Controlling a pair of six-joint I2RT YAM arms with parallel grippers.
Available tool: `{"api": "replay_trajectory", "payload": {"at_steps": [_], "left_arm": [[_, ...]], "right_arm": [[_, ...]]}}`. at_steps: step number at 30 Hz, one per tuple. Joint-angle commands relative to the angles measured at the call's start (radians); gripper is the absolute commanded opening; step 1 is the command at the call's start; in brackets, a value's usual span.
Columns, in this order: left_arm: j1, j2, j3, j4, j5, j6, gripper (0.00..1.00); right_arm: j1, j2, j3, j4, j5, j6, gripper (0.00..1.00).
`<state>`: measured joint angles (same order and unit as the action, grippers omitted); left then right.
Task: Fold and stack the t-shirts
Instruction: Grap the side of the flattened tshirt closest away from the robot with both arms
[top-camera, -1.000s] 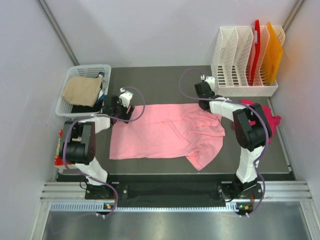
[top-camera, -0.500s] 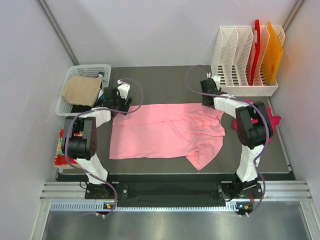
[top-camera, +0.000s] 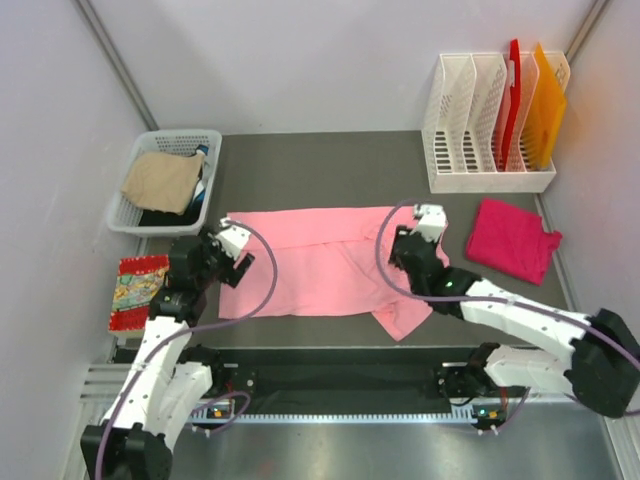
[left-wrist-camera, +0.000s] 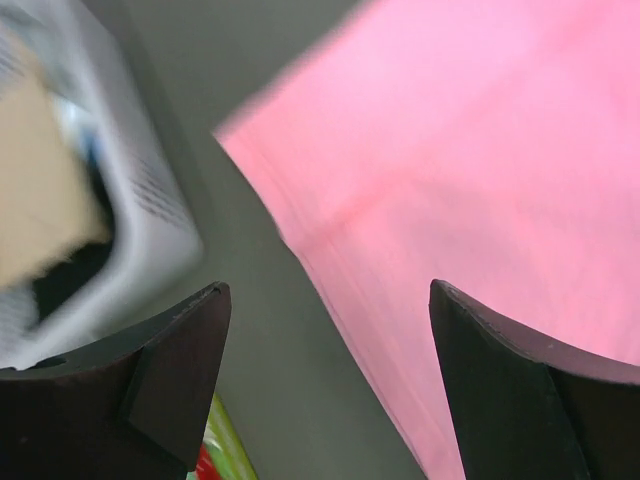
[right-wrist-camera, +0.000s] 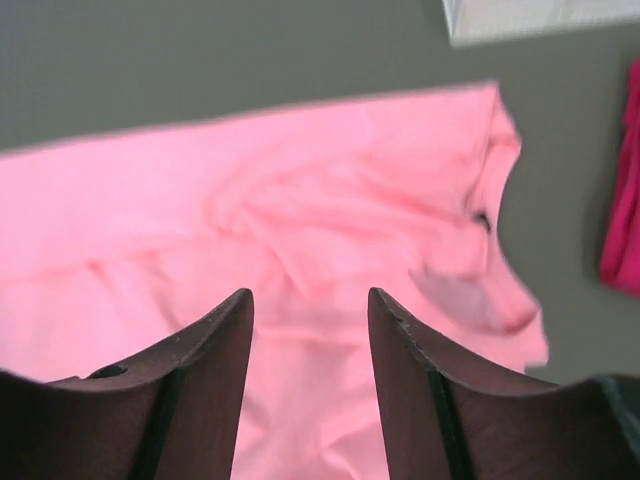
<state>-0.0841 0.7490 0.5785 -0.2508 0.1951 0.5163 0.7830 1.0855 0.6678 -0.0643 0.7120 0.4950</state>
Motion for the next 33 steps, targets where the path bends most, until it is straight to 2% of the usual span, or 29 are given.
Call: {"api": "replay_trajectory", "payload": {"at_steps": [1,7,10,13,16,20,25,29,33], "left_arm": [[-0.002,0.001,-0.144,-0.182,0.003,0.128,0.85],[-0.002,0.033,-0.238,-0.131,-0.034,0.151,0.82],[-0.002,0.039,-0.221,-0.139,-0.054,0.134,0.81],[-0.002,0.038,-0.21,-0.156,-0.056,0.139,0.81],[-0.002,0.043,-0.22,-0.145,-0.071,0.146,0.81],[-0.002,0.039,-0.233,-0.137,-0.074,0.149,0.8],[-0.002,0.033,-0.227,-0.139,-0.075,0.156,0.8],[-0.002,0.032,-0.223,-0.143,-0.068,0.162,0.8],[-0.002,0.033,-0.217,-0.151,-0.065,0.166,0.8]], "right_arm": [[0.137,0.15,-0.096,0.007,0.118,0.18,0.49],[0.352,0.501,0.033,-0.15,0.234,0.371,0.52],[0.432,0.588,0.078,-0.235,0.266,0.473,0.54],[0.485,0.605,0.067,-0.261,0.265,0.543,0.55],[0.558,0.577,0.042,-0.327,0.282,0.67,0.57],[0.602,0.513,0.023,-0.413,0.32,0.752,0.58],[0.65,0.322,0.021,-0.558,0.38,0.809,0.66],[0.657,0.122,-0.042,-0.548,0.377,0.803,0.65],[0.696,0.068,-0.103,-0.496,0.319,0.792,0.61]]}}
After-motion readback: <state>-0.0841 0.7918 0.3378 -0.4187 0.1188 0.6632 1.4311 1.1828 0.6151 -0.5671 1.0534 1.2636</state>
